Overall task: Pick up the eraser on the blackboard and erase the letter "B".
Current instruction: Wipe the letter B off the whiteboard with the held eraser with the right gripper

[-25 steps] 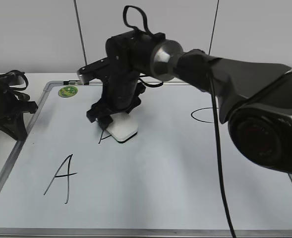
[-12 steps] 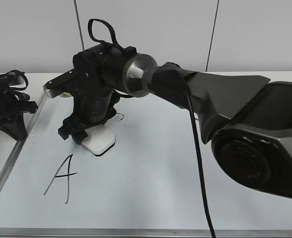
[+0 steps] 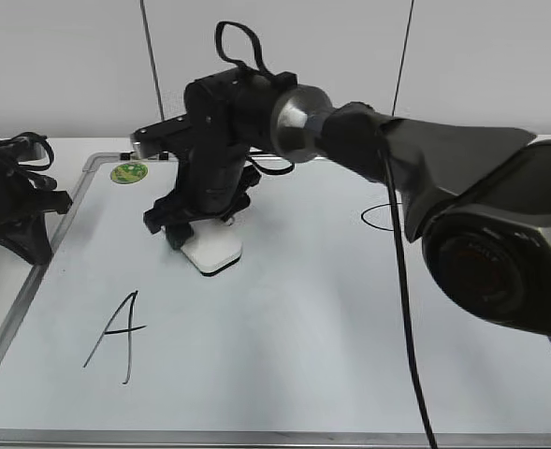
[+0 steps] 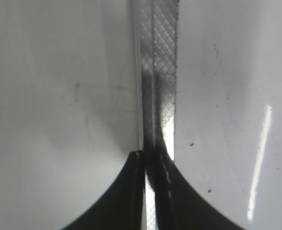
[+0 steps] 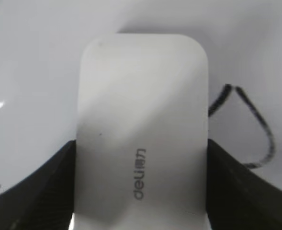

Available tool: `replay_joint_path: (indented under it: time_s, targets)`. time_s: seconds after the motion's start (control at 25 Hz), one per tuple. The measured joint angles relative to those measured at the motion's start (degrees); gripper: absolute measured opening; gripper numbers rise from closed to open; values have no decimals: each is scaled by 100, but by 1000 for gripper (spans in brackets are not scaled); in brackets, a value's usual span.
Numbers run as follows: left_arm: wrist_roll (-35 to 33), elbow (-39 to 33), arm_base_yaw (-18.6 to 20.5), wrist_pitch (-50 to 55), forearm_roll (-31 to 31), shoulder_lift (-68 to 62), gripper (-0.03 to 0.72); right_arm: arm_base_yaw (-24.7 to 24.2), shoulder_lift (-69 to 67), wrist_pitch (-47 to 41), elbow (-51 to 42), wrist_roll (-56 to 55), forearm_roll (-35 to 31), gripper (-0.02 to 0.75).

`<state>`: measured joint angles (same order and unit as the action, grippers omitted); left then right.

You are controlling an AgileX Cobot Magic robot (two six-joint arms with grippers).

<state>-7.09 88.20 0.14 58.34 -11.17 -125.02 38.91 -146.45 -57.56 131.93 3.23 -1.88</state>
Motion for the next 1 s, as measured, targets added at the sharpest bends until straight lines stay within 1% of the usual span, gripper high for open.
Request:
replay_joint_path:
  time_s: [0.16, 0.4, 0.52, 0.68, 0.84, 0.92, 1.0]
  targets:
    - [0, 0, 0, 0, 0, 0, 11, -291, 0, -24, 13, -195, 136, 541]
    - [0, 0, 0, 0, 0, 0, 11, -620, 0, -145, 35, -690, 870, 541]
    - [0, 0, 0, 0, 0, 0, 11, -708, 10, -185, 35, -798, 1004, 541]
    - [0, 0, 0, 0, 0, 0, 11, -701, 10, -195, 35, -821, 1042, 541]
    - [0, 0, 0, 0, 0, 0, 11, -618, 10, -195, 35, -745, 891, 541]
    - [0, 0, 0, 0, 10, 0, 11, -506, 10, -195, 35, -636, 804, 541]
    - [0, 0, 0, 10, 10, 0, 11, -289, 10, -197, 35, -493, 723, 541]
